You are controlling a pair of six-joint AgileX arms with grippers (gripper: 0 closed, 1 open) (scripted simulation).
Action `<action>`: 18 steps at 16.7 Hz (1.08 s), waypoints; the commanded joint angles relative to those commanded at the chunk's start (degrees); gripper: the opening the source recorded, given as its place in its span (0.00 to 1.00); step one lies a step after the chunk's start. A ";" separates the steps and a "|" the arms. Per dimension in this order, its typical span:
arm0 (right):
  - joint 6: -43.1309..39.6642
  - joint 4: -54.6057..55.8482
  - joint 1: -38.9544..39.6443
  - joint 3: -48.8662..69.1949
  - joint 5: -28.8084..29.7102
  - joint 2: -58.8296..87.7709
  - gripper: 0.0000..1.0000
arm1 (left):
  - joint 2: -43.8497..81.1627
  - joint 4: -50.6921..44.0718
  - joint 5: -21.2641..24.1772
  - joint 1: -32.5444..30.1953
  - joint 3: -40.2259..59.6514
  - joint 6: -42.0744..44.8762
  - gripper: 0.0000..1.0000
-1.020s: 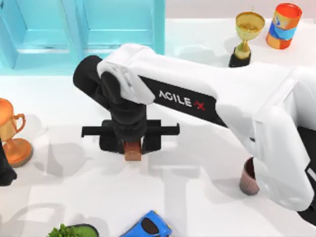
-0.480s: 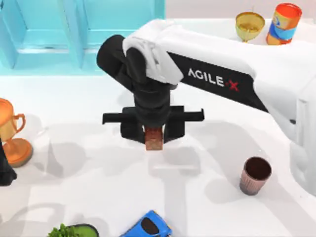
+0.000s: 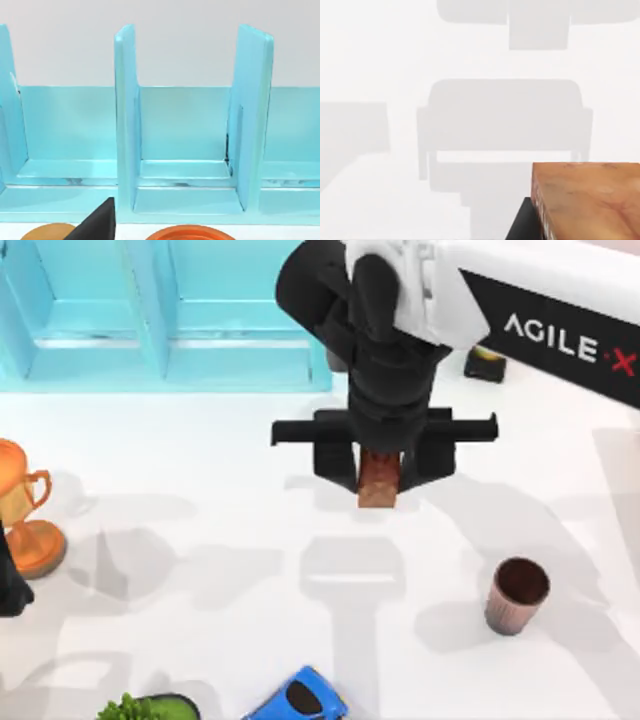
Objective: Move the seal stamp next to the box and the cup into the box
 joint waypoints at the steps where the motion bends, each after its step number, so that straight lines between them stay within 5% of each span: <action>1: 0.00 0.00 0.00 0.00 0.00 0.00 0.00 | 0.00 0.00 0.00 0.00 0.00 0.00 1.00; 6: -3.86 1.51 -3.41 -3.55 -0.65 -3.62 0.00 | 0.00 0.00 0.00 0.00 0.00 0.00 1.00; 14: -27.11 3.83 -26.93 -21.42 -2.20 -17.83 0.00 | 0.00 0.00 0.00 0.00 0.00 0.00 1.00; 18: -30.70 4.91 -30.38 -24.63 -3.03 -21.14 0.00 | 0.00 0.00 0.00 0.00 0.00 0.00 1.00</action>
